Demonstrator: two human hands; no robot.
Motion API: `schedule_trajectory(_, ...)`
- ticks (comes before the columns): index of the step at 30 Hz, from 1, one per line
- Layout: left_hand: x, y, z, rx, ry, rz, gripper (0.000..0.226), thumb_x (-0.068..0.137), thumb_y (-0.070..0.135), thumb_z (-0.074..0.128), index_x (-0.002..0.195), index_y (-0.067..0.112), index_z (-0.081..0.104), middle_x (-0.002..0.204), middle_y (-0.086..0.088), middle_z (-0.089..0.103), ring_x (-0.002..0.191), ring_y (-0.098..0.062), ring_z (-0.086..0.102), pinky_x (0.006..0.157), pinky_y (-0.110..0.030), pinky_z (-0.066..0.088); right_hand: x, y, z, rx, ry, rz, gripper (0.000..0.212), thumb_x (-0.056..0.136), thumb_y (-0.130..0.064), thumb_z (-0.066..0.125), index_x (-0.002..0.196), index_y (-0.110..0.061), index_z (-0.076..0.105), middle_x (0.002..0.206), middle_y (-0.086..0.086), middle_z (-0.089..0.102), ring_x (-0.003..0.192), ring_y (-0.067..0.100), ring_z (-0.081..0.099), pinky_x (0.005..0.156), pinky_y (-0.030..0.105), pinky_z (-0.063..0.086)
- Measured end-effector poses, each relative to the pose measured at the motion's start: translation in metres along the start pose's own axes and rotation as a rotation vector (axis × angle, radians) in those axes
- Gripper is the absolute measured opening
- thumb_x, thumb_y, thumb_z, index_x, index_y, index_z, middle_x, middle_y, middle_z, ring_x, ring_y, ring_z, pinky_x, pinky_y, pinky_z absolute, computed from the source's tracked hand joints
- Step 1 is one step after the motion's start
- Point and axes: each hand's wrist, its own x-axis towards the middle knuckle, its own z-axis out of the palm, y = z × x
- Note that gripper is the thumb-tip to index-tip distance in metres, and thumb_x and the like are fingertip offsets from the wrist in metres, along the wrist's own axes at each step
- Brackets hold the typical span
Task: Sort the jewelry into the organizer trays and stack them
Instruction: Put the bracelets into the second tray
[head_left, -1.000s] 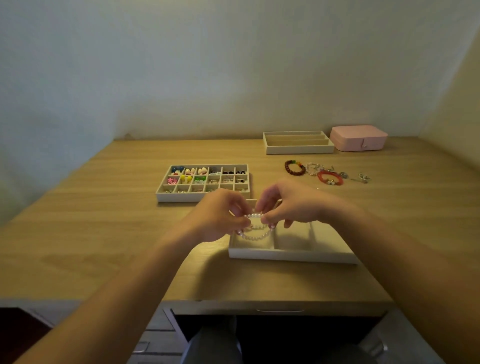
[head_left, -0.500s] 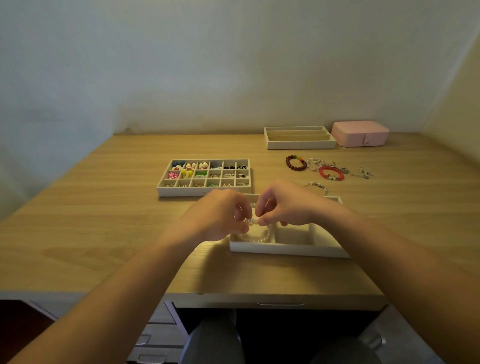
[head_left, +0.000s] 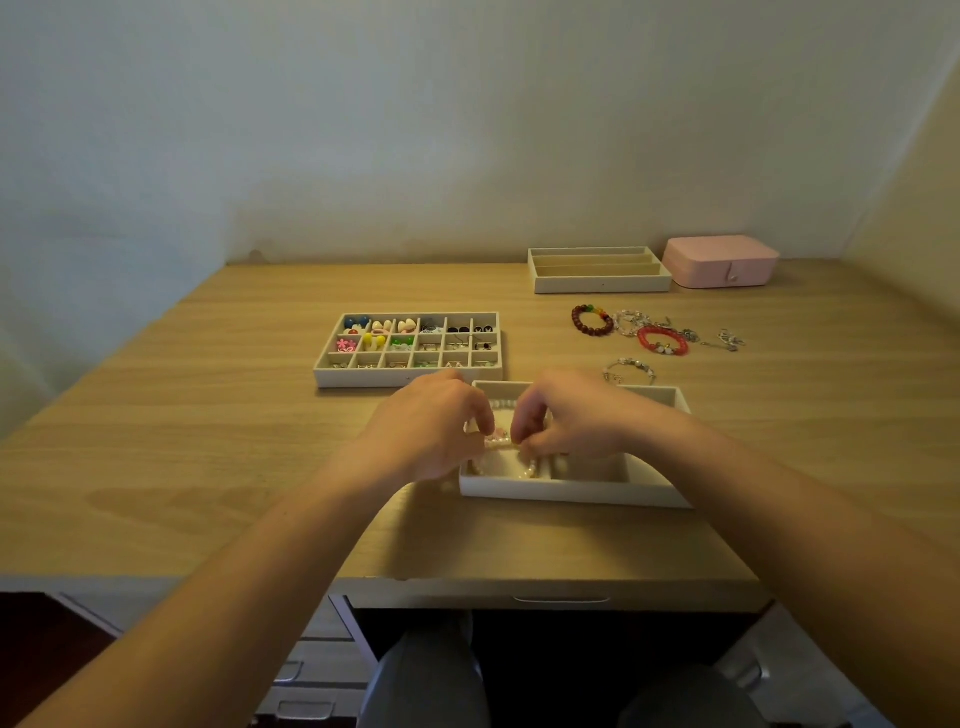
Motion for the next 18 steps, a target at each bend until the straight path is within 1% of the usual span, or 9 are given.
schedule_trajectory(2, 0.0015, 0.0012, 0.0019, 0.0, 0.009, -0.041, 0.007, 0.084, 0.037, 0.071, 0.091, 0.039, 0.073, 0.097, 0.013, 0.053, 0.099, -0.012, 0.057, 0.082, -0.035, 0.052, 0.0003, -0.0026, 0.0027, -0.039, 0.0, 0.0, 0.005, 0.086, -0.023, 0.08, 0.088, -0.027, 0.08, 0.081, -0.011, 0.072, 0.076, 0.008, 0.065, 0.072, 0.033, 0.055)
schedule_trajectory(3, 0.0019, 0.0021, 0.0031, 0.004, 0.011, -0.06, 0.006, 0.084, 0.038, 0.072, 0.09, 0.038, 0.073, 0.096, 0.013, 0.054, 0.099, -0.013, 0.058, 0.08, -0.035, 0.052, 0.0003, -0.004, 0.0035, -0.057, 0.001, 0.001, 0.005, 0.086, -0.024, 0.079, 0.089, -0.027, 0.08, 0.079, -0.012, 0.07, 0.075, 0.007, 0.064, 0.072, 0.033, 0.055)
schedule_trajectory(5, 0.0018, 0.0024, 0.0045, 0.013, 0.004, -0.082, 0.007, 0.083, 0.039, 0.072, 0.09, 0.037, 0.073, 0.093, 0.013, 0.055, 0.096, -0.014, 0.057, 0.074, -0.032, 0.049, 0.0003, -0.0058, 0.0034, -0.097, 0.008, 0.005, 0.007, 0.087, -0.023, 0.077, 0.087, -0.03, 0.078, 0.078, -0.015, 0.067, 0.073, 0.004, 0.061, 0.07, 0.032, 0.054)
schedule_trajectory(8, 0.0015, 0.0002, 0.0021, -0.021, -0.009, -0.069, 0.009, 0.078, 0.039, 0.076, 0.085, 0.036, 0.071, 0.084, 0.017, 0.052, 0.086, -0.011, 0.052, 0.068, -0.03, 0.045, -0.0004, -0.0067, -0.0001, -0.128, 0.028, 0.004, 0.012, 0.088, -0.025, 0.075, 0.081, -0.034, 0.073, 0.076, -0.016, 0.063, 0.071, 0.004, 0.056, 0.064, 0.03, 0.05)
schedule_trajectory(10, 0.0012, 0.0007, 0.0001, -0.07, -0.048, -0.065, 0.011, 0.077, 0.039, 0.078, 0.086, 0.034, 0.073, 0.081, 0.018, 0.054, 0.079, -0.006, 0.053, 0.064, -0.029, 0.044, -0.0016, -0.0063, -0.0029, -0.105, 0.025, 0.017, 0.004, 0.088, -0.03, 0.077, 0.084, -0.032, 0.075, 0.077, -0.015, 0.061, 0.07, 0.006, 0.055, 0.062, 0.029, 0.047)
schedule_trajectory(11, 0.0005, 0.0016, -0.0005, -0.082, -0.073, -0.065, 0.011, 0.077, 0.038, 0.078, 0.087, 0.034, 0.074, 0.08, 0.018, 0.055, 0.078, -0.006, 0.053, 0.063, -0.029, 0.045, -0.0022, -0.0067, -0.0035, -0.113, 0.022, 0.024, 0.003, 0.087, -0.033, 0.078, 0.088, -0.03, 0.076, 0.078, -0.014, 0.061, 0.07, 0.006, 0.055, 0.062, 0.028, 0.046)
schedule_trajectory(14, 0.0008, 0.0041, -0.0004, -0.079, -0.11, -0.06, 0.014, 0.078, 0.038, 0.077, 0.091, 0.034, 0.074, 0.08, 0.019, 0.056, 0.081, -0.01, 0.056, 0.066, -0.03, 0.05, -0.0034, -0.008, -0.0042, -0.137, 0.014, 0.043, 0.014, 0.084, -0.035, 0.081, 0.094, -0.027, 0.078, 0.081, -0.013, 0.062, 0.073, 0.006, 0.057, 0.063, 0.028, 0.047)
schedule_trajectory(16, 0.0022, 0.0048, 0.0003, -0.078, -0.098, -0.062, 0.013, 0.078, 0.038, 0.077, 0.09, 0.034, 0.073, 0.078, 0.018, 0.055, 0.077, -0.007, 0.055, 0.063, -0.03, 0.048, -0.0039, -0.0089, -0.0048, -0.122, 0.024, 0.054, 0.017, 0.083, -0.036, 0.081, 0.097, -0.027, 0.078, 0.084, -0.012, 0.063, 0.076, 0.008, 0.059, 0.067, 0.031, 0.052)
schedule_trajectory(18, 0.0038, 0.0048, 0.001, -0.082, -0.082, -0.081, 0.009, 0.079, 0.038, 0.077, 0.084, 0.036, 0.07, 0.076, 0.018, 0.055, 0.075, -0.006, 0.054, 0.062, -0.029, 0.045, -0.0048, -0.0093, -0.0043, -0.118, 0.022, 0.059, 0.018, 0.083, -0.036, 0.081, 0.097, -0.027, 0.078, 0.084, -0.012, 0.064, 0.078, 0.009, 0.06, 0.068, 0.031, 0.053)
